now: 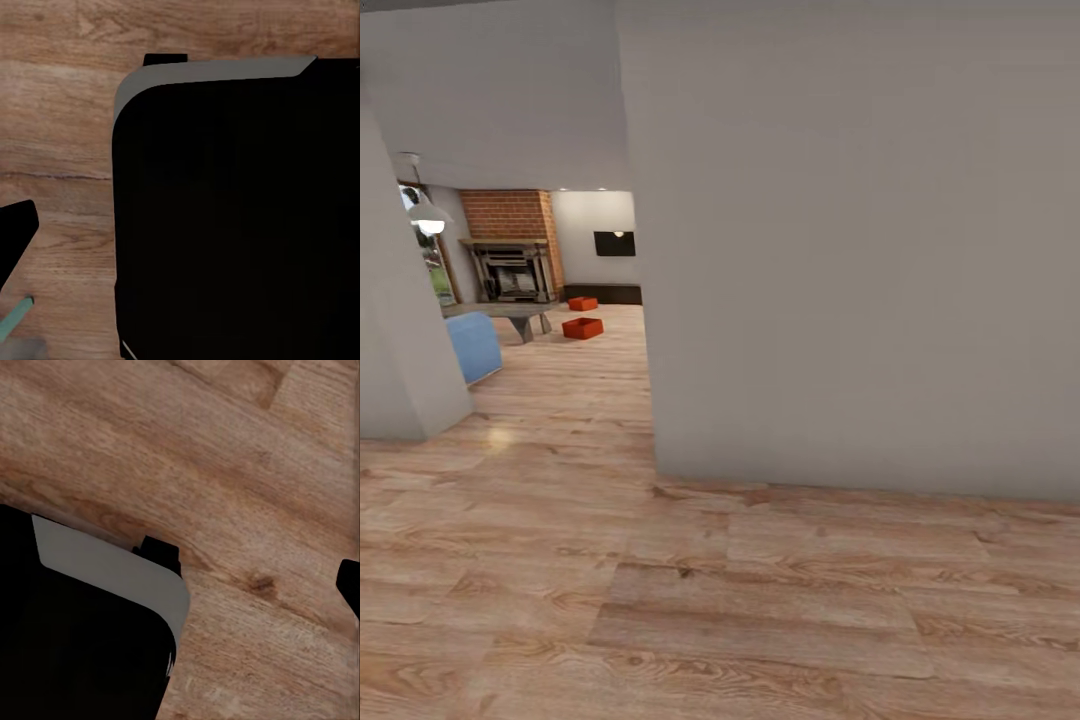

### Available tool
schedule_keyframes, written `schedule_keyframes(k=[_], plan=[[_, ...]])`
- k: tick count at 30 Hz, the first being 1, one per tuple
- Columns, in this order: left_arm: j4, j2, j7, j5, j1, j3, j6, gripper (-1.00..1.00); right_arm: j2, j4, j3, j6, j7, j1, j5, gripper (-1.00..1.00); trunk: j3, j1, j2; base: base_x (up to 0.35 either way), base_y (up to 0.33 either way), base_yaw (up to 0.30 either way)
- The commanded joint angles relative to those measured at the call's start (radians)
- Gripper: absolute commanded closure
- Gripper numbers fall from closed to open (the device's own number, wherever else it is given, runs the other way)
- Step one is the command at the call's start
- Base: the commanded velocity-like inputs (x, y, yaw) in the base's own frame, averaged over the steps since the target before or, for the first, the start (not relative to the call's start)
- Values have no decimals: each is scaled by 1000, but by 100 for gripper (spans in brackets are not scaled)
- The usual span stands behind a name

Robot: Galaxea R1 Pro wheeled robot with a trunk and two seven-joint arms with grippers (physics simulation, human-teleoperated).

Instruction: Move the two storage containers from the living room to the garage. In the garage, place one container on the floor and stack the other container on top of it (either order is fine).

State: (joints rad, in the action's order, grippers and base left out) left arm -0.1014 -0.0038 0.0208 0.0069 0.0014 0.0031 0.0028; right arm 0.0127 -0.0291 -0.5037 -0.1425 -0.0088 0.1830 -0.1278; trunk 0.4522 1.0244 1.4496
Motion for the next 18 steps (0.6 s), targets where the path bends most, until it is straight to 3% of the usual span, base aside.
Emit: schedule_keyframes(k=[1,18], plan=[[-1,0,2,1,0,0,0,-100,0,-3,-9,-6,0,1,-10,-100,1,1,0,322,0,232],[-1,1,2,1,0,0,0,-100,0,-3,-9,-6,0,1,-10,-100,1,1,0,323,0,265]])
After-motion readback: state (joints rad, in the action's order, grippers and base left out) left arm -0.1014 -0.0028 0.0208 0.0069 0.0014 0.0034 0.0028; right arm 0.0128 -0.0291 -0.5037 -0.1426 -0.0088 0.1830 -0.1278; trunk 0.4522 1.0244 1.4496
